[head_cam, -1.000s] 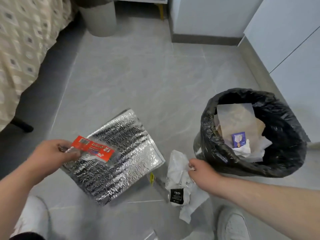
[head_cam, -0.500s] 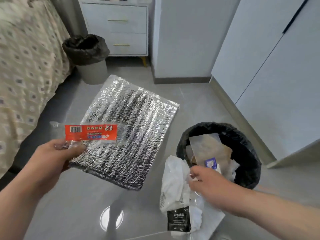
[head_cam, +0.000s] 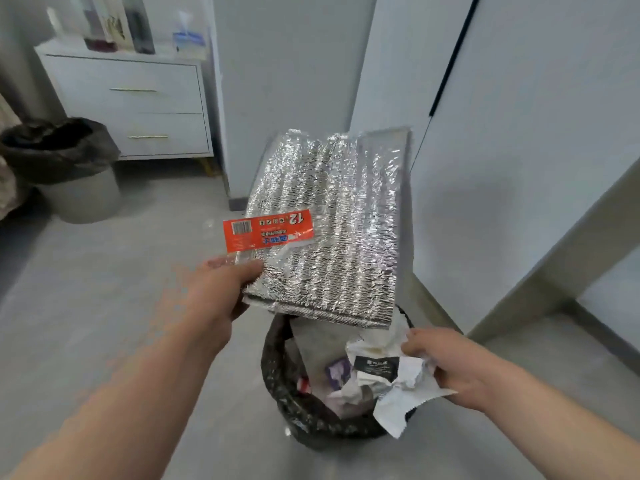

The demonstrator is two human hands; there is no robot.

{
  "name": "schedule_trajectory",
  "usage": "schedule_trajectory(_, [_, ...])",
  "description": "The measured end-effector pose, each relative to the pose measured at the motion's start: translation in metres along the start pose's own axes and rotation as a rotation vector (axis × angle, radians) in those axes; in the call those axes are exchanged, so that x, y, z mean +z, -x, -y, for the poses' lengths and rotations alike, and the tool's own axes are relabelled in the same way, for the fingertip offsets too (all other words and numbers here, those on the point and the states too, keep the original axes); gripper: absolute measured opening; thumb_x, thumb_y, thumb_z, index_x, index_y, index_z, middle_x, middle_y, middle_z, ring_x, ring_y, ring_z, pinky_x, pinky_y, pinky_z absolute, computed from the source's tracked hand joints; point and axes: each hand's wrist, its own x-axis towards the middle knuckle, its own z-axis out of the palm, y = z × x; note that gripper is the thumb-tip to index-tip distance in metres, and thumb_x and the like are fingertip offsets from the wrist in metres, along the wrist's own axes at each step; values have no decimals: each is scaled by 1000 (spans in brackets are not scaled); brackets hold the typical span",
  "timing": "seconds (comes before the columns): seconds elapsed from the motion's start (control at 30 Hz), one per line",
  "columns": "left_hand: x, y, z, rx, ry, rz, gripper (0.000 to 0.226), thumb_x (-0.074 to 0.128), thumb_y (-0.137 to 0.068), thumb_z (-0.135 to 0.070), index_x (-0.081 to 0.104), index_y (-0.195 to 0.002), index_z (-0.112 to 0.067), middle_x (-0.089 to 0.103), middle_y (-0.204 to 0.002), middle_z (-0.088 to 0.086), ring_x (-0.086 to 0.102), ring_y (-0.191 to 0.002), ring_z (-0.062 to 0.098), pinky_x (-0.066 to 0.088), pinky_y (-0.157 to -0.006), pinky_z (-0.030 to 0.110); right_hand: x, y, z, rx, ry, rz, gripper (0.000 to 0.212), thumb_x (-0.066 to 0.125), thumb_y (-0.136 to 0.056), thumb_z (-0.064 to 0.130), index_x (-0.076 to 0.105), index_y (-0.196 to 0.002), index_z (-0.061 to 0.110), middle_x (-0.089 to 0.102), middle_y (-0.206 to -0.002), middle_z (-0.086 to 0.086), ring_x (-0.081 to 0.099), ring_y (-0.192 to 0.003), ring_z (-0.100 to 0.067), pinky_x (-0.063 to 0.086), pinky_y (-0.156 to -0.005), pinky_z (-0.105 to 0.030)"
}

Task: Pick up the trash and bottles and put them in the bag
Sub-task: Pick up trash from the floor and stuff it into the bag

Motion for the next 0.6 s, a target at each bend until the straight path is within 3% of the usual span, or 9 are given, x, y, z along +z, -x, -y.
schedule_trajectory(0.07, [21, 5, 19, -110, 20, -24, 14, 68, -77, 4, 62, -80, -8, 67, -54, 1, 59, -37, 8, 46, -38, 16, -21, -1, 3, -6, -28, -41, 13, 48, -81, -3, 59, -87, -2, 63, -77, -19, 62, -70, -31, 52, -76, -45])
schedule_trajectory(0.17, [36, 15, 57, -177, -40, -28, 19, 67, -72, 9, 58, -64, -5, 61, -52, 10, 58, -44, 19, 48, -48, 26, -45, 3, 9, -54, -73, -145, 21, 43, -89, -7, 54, -74, 3, 59, -55, -12, 57, -56, -28, 47, -57, -35])
schedule_trajectory(0.23, [36, 17, 83, -67, -288, -50, 25, 67, -70, 1, 53, -52, -11, 54, -51, 8, 49, -50, 20, 39, -50, 28, -55, 4, 10, -79, -47, -203, 18, 45, -86, -9, 56, -77, 1, 60, -60, -13, 57, -56, -28, 46, -54, -32])
schedule_trajectory(0.3, [34, 18, 102, 94, -687, -56, 30, 64, -76, -20, 51, -51, -11, 57, -51, 3, 48, -51, 25, 35, -49, 28, -57, 5, 9, -82, -27, -201, 18, 47, -81, -8, 59, -74, 3, 59, -65, -14, 57, -58, -27, 45, -54, -29])
schedule_trajectory(0.37, [34, 20, 111, 174, -1009, -19, 24, 52, -85, -32, 57, -71, -14, 68, -77, 7, 61, -72, 30, 41, -59, 30, -55, 6, 6, -64, 11, -241, 16, 51, -70, -6, 55, -73, 9, 52, -70, -11, 52, -64, -25, 39, -57, -29])
schedule_trajectory(0.43, [36, 21, 118, 203, -1235, 60, 9, 46, -84, -22, 50, -88, -16, 68, -93, 7, 64, -89, 31, 40, -65, 30, -51, 3, 0, -70, 61, -266, 23, 51, -69, -5, 44, -67, 17, 38, -68, -7, 35, -62, -20, 26, -55, -28])
schedule_trajectory(0.47, [38, 19, 121, 230, -1321, 97, 13, 45, -82, -16, 44, -95, -15, 67, -96, 6, 65, -91, 30, 40, -65, 31, -51, 0, -4, -81, 99, -273, 30, 48, -73, -7, 38, -64, 20, 31, -65, -4, 28, -60, -18, 19, -54, -28])
schedule_trajectory(0.53, [43, 14, 131, 293, -1458, 136, 43, 44, -81, -12, 34, -123, -10, 67, -100, 6, 66, -92, 29, 41, -64, 32, -49, -4, -10, -92, 153, -287, 34, 45, -79, -9, 35, -64, 20, 27, -64, -1, 22, -58, -16, 14, -52, -28])
schedule_trajectory(0.6, [49, 6, 141, 305, -1606, 169, 74, 47, -85, -15, 9, -147, -5, 65, -111, 8, 65, -98, 28, 46, -69, 35, -45, -4, -13, -89, 163, -298, 32, 45, -79, -8, 37, -66, 20, 27, -66, -2, 22, -61, -16, 14, -53, -28])
